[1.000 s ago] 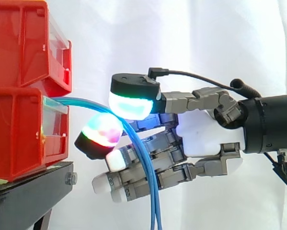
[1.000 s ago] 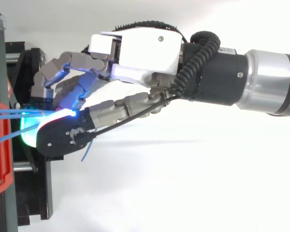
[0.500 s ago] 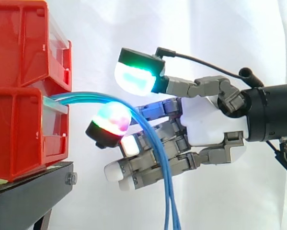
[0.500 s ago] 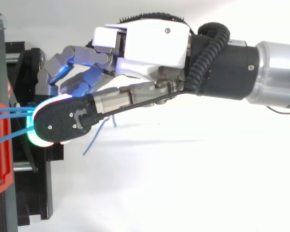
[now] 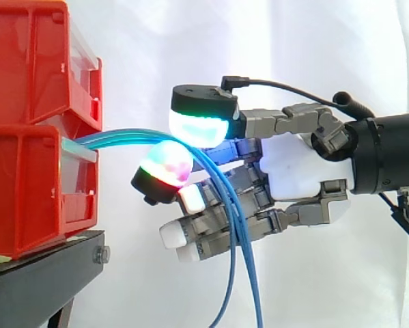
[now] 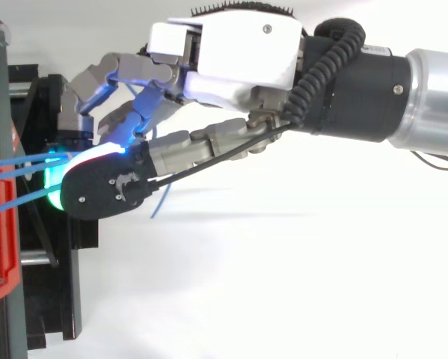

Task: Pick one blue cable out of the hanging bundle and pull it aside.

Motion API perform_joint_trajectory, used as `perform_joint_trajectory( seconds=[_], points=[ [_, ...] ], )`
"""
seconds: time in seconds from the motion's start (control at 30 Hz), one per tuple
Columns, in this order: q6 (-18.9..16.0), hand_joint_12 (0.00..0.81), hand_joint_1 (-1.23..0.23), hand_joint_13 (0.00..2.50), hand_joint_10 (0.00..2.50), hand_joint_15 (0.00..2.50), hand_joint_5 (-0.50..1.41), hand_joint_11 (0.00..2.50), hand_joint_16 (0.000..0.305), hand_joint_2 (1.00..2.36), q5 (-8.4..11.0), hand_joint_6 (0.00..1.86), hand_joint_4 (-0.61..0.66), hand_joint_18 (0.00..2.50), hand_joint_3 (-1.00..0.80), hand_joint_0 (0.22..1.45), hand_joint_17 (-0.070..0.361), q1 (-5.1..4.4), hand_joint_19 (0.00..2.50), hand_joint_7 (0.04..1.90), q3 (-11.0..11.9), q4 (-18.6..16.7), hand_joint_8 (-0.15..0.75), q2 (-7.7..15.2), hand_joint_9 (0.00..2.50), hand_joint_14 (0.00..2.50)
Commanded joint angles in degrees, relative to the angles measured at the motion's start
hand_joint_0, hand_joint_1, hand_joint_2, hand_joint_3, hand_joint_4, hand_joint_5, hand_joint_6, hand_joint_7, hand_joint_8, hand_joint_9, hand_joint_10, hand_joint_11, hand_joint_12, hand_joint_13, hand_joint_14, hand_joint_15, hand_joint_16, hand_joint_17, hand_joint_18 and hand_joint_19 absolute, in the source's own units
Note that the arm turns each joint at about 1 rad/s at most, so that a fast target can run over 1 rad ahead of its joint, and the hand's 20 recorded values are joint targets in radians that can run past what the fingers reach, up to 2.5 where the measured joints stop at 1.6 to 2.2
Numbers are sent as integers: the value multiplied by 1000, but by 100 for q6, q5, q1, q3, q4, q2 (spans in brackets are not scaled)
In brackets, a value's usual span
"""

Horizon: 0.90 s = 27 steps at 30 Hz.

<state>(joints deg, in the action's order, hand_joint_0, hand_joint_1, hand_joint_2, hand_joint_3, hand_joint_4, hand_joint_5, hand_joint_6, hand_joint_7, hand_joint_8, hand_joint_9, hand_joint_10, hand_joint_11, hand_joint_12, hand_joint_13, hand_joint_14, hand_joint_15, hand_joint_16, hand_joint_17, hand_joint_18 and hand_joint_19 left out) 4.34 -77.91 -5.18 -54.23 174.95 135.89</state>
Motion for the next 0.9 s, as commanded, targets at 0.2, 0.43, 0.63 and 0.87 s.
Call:
perform_joint_trajectory(
  seconds=[0.2,0.43,0.63,0.87],
  points=[
    [85,228,-923,721,17,355,-143,581,27,1000,-145,977,-153,523,-500,783,60,87,233,925,9,13,205,-18,921,15],
    [155,229,-870,761,19,375,-113,571,27,1000,-172,940,5,547,-500,573,60,113,278,783,9,21,213,-27,994,15],
    [164,263,-534,798,15,374,-90,510,35,1000,-181,870,55,586,-500,470,78,113,323,828,9,21,254,-27,1066,14],
    [164,239,-441,768,17,400,-95,523,31,1006,-189,849,30,535,-426,584,70,113,377,922,9,21,235,-27,1052,18]
  ],
)
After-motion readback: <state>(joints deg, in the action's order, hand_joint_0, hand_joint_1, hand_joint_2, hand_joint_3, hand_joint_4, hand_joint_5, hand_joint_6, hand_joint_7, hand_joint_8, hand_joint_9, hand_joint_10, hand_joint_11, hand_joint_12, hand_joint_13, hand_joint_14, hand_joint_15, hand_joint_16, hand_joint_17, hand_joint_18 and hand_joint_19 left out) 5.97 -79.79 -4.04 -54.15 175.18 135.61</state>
